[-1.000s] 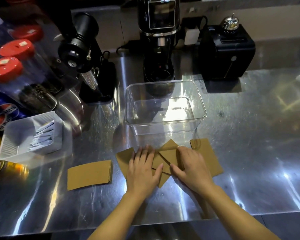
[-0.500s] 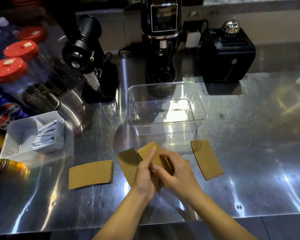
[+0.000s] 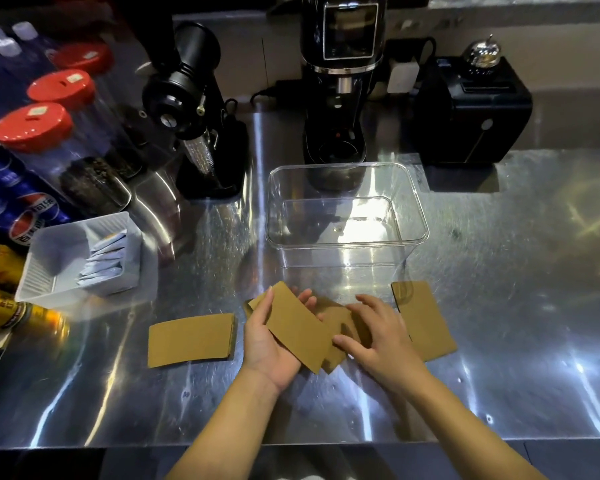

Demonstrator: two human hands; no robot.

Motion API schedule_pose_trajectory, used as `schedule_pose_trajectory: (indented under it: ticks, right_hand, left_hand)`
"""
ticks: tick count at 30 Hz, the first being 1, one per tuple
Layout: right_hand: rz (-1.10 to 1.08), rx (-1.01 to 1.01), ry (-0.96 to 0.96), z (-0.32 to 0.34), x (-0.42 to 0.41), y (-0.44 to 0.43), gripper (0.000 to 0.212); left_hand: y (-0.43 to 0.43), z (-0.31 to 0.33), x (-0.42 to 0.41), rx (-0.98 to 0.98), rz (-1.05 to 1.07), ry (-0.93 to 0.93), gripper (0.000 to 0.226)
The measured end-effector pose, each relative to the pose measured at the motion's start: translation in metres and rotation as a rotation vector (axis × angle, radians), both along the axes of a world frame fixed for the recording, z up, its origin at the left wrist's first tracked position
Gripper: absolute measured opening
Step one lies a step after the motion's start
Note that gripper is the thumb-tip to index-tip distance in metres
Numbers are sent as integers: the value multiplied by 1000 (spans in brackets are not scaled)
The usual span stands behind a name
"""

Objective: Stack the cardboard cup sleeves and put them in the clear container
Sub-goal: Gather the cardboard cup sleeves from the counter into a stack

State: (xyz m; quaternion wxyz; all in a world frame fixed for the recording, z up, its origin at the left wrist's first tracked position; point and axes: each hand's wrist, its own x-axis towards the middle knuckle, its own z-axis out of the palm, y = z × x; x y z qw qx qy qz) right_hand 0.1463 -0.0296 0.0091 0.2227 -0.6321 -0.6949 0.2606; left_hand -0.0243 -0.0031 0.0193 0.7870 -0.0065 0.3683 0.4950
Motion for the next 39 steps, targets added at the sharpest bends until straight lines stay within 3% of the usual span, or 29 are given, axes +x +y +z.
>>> schedule_pose_trajectory:
  ticks: [4, 7, 16, 23, 27, 31, 34, 39]
  right_hand:
    - [100, -99, -125, -14, 15, -2, 75]
    - [143, -116, -231, -18, 17, -4, 74]
    - [-11, -65, -154, -15, 20, 0, 71]
    - [-247, -132, 394, -4, 10, -1, 50]
    - [-205, -132, 496, 11, -11, 0, 49]
    - [-161, -79, 440, 19, -34, 0, 53]
    - [-120, -16, 268, 19, -43, -1, 51]
    - [-42, 4, 155, 15, -42, -8, 49]
  left_hand:
    - [5, -5, -8, -30, 9, 5, 37]
    - [8, -7, -13, -43, 25, -6, 40]
    - [10, -9, -13, -33, 12, -54, 46]
    - [9, -5, -6, 35, -25, 13, 50]
    - [5, -1, 9, 70, -123, -19, 68]
    - [1, 3, 20, 72, -165, -57, 52]
    - [0, 1, 27, 61, -151, -30, 36]
    - [0, -3, 29, 31, -136, -10, 30]
